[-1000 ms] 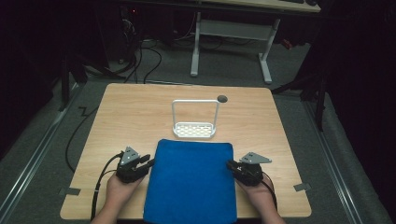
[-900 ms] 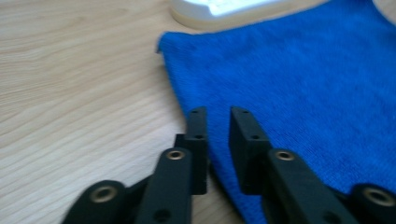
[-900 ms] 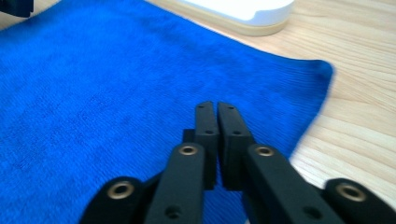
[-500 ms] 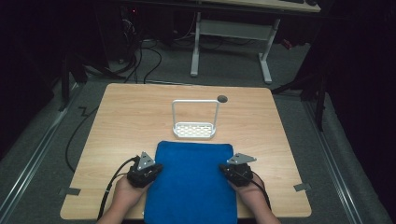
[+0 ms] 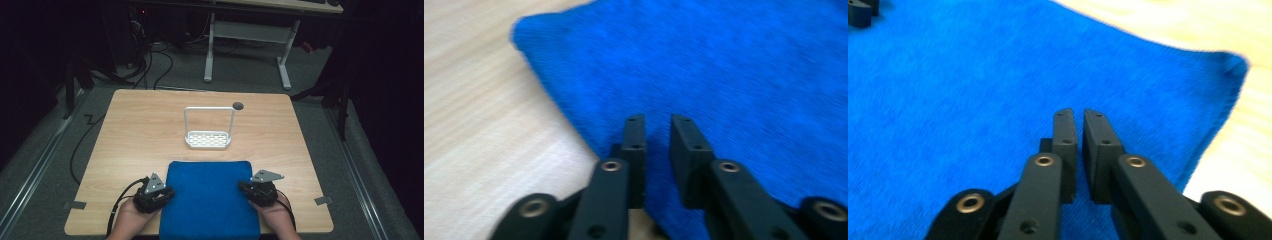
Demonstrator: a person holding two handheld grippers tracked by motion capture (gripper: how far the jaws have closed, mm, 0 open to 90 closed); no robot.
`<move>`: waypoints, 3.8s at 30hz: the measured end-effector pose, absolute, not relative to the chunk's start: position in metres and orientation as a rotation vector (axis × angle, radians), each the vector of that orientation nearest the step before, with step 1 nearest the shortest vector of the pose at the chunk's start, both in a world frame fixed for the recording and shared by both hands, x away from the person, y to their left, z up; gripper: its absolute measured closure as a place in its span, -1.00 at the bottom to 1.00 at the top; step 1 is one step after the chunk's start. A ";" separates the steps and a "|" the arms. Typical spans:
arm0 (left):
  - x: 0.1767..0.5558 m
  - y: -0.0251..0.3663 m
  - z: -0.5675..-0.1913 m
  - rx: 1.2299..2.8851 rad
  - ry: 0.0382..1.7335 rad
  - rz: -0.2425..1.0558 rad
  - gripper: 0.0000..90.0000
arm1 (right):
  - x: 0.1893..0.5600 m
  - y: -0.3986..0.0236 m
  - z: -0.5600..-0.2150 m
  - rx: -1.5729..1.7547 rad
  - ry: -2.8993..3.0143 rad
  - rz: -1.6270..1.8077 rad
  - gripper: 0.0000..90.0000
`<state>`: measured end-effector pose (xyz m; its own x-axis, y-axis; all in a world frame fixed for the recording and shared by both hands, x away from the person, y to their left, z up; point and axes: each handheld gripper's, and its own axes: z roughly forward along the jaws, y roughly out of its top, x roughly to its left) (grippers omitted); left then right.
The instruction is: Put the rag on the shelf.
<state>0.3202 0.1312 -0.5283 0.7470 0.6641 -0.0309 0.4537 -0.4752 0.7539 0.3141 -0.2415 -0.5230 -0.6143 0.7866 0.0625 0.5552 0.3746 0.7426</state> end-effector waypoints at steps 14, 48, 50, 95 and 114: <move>0.369 0.151 -0.528 1.877 1.114 0.377 0.23 | 0.322 -0.244 -0.524 1.179 2.290 1.095 0.64; 0.397 0.128 -0.538 1.918 1.155 0.215 0.81 | 0.373 -0.255 -0.523 1.456 2.105 0.971 0.17; 0.397 0.128 -0.537 1.921 1.153 0.222 0.78 | 0.376 -0.253 -0.527 1.459 2.110 0.953 0.22; 0.345 0.152 -0.482 1.643 0.913 0.486 0.94 | 0.331 -0.253 -0.471 1.204 1.931 1.308 0.96; 0.312 0.158 -0.438 1.461 0.764 0.635 0.94 | 0.297 -0.243 -0.424 0.997 1.780 1.466 0.96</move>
